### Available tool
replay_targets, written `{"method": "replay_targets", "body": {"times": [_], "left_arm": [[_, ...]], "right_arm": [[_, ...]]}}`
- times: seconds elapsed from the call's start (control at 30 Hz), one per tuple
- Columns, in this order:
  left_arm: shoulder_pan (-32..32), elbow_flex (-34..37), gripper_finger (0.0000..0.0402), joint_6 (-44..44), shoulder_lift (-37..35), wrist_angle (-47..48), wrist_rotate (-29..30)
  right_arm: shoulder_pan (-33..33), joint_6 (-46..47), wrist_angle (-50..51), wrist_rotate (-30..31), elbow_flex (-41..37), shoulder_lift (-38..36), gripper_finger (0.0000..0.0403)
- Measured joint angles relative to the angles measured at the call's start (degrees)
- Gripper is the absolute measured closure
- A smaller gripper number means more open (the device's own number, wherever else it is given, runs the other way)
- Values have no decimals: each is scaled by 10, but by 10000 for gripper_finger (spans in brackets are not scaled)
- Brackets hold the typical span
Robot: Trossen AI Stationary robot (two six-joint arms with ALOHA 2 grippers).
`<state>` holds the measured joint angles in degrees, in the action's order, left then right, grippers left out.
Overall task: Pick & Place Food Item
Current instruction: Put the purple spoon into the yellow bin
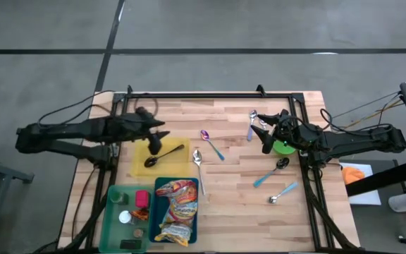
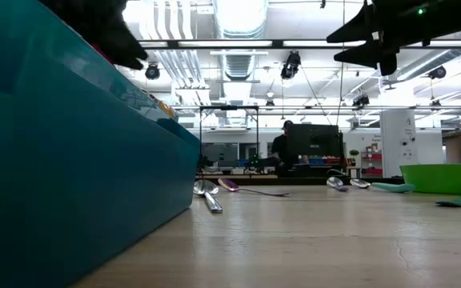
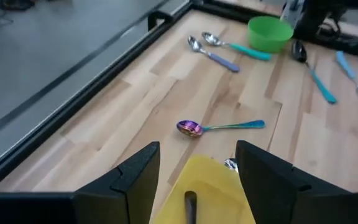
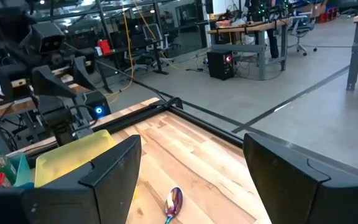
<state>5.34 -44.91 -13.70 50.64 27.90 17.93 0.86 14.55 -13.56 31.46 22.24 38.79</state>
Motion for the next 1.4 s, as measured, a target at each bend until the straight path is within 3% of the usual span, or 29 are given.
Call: {"method": "replay_targets", "body": {"times": [0.17, 0.33, 0.53, 0.7, 0.9, 1.4], "left_arm": [[0, -54, 190, -4, 107, -1, 0], [0, -114, 190, 69, 208, -2, -9], [2, -170, 190, 135, 318, -23, -82], [10, -190, 190, 238, 390, -77, -161], [44, -233, 190, 259, 465, -112, -252], [83, -265, 190, 298, 603, -142, -265]], "right_arm": [[0, 0, 0, 0, 0, 0, 122], [0, 0, 0, 0, 0, 0, 122], [0, 0, 0, 0, 0, 0, 122], [0, 0, 0, 0, 0, 0, 122], [0, 0, 0, 0, 0, 0, 122], [0, 0, 0, 0, 0, 0, 122]]}}
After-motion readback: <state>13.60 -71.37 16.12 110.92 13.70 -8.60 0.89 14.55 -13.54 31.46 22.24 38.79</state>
